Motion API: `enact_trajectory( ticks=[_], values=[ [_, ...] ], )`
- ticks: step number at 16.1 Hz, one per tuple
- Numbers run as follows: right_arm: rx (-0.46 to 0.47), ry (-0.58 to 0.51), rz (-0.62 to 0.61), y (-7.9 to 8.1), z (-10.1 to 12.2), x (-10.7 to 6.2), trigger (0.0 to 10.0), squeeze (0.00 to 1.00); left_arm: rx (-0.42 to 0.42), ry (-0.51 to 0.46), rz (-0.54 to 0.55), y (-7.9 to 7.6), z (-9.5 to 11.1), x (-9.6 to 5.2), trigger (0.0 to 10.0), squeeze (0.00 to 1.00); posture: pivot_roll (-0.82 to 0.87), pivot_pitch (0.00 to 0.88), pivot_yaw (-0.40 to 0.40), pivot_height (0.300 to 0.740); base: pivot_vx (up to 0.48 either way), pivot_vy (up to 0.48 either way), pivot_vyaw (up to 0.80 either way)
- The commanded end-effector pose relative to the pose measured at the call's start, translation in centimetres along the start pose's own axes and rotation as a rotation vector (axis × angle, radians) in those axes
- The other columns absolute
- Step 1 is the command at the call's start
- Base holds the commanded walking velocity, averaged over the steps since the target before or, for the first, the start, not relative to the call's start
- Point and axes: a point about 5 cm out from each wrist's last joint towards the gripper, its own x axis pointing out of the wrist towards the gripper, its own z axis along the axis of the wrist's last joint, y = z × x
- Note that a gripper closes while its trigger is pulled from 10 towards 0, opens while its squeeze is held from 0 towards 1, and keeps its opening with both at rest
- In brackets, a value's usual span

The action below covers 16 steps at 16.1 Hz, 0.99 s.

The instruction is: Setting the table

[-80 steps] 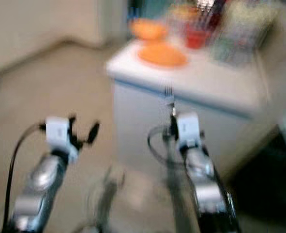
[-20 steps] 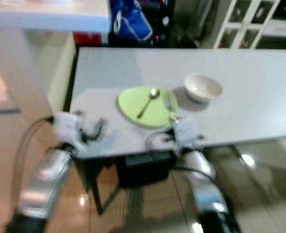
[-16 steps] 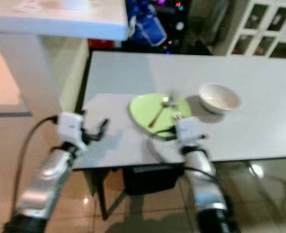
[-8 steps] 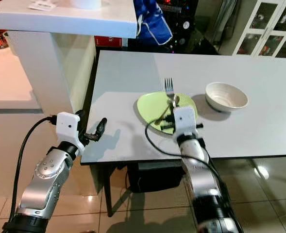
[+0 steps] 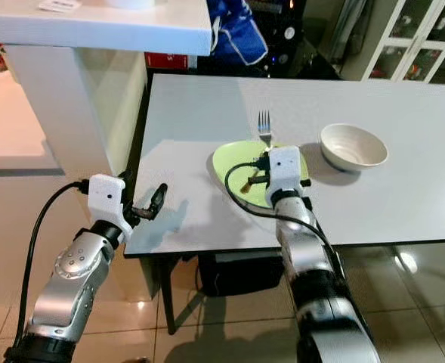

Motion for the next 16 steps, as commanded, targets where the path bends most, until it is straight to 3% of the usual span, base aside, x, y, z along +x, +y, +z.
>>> enact_trajectory(
  ticks=[1, 5, 11, 14, 16],
  values=[
    [0.022, 0.007, -0.020, -0.3, 0.0, 0.4, 10.0, 0.00, 0.001, -0.004, -0.013, -0.4, 0.3, 0.1, 10.0, 0.00, 0.12, 0.000, -0.045, 0.740, 0.000, 0.000, 0.00],
    [0.006, 0.039, -0.028, -0.8, -0.2, 1.2, 10.0, 0.00, 0.011, -0.008, -0.010, -0.6, 0.4, 0.1, 10.0, 0.00, 0.13, 0.000, -0.052, 0.740, 0.064, 0.000, 0.00],
    [-0.010, 0.040, -0.015, -0.4, -0.5, 1.4, 10.0, 0.00, 0.014, -0.013, -0.001, -0.8, 0.4, 0.1, 10.0, 0.00, 0.13, 0.000, -0.056, 0.740, 0.447, 0.000, 0.00],
    [-0.015, 0.043, -0.008, -0.3, -0.7, 1.3, 10.0, 0.00, 0.002, -0.018, 0.001, -1.0, 0.4, 0.0, 10.0, 0.00, 0.13, 0.000, -0.057, 0.740, 0.363, -0.310, 0.00],
    [-0.014, 0.037, 0.002, 0.1, -0.5, 1.4, 10.0, 0.00, -0.011, -0.018, -0.002, -1.1, 0.4, 0.0, 10.0, 0.00, 0.13, 0.000, -0.057, 0.740, 0.000, 0.000, 0.00]
  ],
)
